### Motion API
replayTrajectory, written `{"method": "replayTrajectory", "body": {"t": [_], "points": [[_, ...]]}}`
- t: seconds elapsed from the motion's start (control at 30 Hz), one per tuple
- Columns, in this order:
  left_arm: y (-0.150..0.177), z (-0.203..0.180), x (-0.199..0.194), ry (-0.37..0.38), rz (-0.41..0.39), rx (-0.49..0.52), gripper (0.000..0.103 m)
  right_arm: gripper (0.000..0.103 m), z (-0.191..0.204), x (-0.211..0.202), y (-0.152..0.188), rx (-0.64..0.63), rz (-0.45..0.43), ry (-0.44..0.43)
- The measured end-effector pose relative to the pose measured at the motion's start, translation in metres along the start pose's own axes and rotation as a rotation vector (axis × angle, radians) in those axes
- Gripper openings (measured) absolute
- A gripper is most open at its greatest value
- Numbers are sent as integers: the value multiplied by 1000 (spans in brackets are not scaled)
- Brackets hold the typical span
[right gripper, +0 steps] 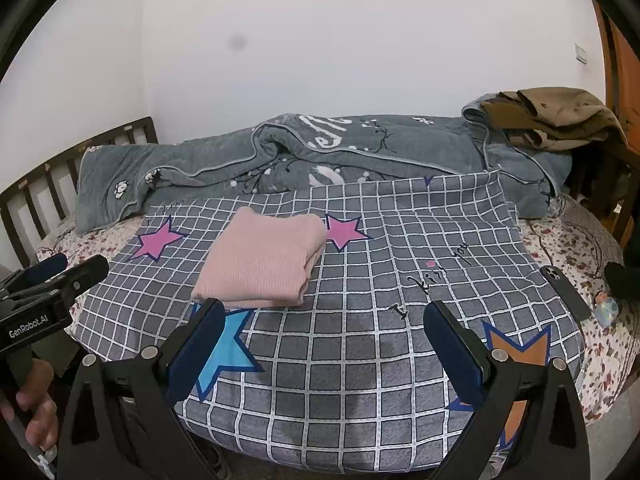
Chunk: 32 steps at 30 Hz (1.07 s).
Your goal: Fold small clothes
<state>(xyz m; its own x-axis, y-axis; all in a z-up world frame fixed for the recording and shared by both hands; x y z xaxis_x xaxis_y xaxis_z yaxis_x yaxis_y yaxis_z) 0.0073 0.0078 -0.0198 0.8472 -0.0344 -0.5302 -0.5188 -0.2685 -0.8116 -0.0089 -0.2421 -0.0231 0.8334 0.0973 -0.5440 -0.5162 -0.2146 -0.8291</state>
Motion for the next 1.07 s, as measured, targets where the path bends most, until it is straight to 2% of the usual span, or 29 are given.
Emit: {"method": "replayTrajectory", "body": {"t": [1.07], "points": [[-8, -7, -11, -15, -24, 7, 97, 98, 2, -3, 1, 8, -5, -6]]}}
Point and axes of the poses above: each gripper's, at about its wrist camera, not at the fingertips, and x roughly the way its jaws point, z to its left, y to its underside, the point moved 1 cm from there along x, roughly the way its jaws point, and after that the axes turned 13 degrees about -x, right-handed, at the moved point
